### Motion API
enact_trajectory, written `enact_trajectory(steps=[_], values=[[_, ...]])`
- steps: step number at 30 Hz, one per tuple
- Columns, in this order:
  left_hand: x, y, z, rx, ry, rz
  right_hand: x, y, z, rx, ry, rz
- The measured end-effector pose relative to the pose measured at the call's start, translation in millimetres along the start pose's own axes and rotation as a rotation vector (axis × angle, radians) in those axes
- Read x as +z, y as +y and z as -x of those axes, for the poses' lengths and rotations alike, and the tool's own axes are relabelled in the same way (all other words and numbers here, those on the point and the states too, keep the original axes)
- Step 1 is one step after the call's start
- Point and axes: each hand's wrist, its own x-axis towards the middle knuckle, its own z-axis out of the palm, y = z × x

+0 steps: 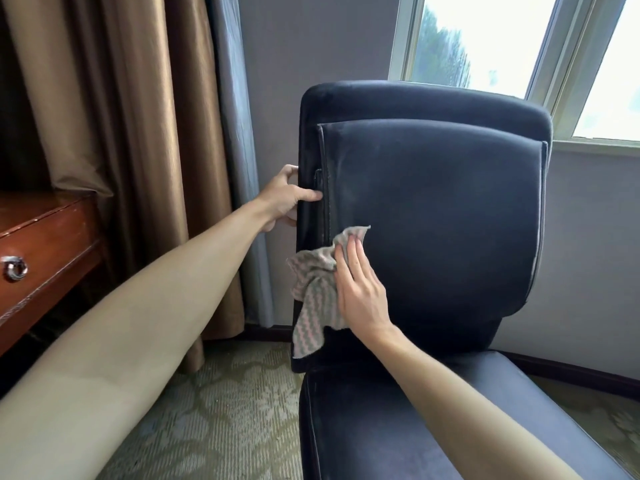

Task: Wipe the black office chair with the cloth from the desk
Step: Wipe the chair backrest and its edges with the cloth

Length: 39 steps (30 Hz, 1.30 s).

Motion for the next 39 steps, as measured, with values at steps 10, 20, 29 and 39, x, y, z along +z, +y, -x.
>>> enact_trajectory(steps=[10,20,29,39], values=[[-1,-3,-5,0.015,-0.009,0.008,-9,-6,-70,0.098,-0.042,-0.076],[-5,-8,-6,0.036,-0.01,-0.008,-5,-3,-71,-0.045,0.047,0.021],[-6,0,0,0.017,-0.04,0.003,-5,-6,30,-0.043,-0.053,-0.021],[-8,-5,-3,0.041,-0.03,0.0,-1,-5,-77,-0.077,0.057,-0.07]])
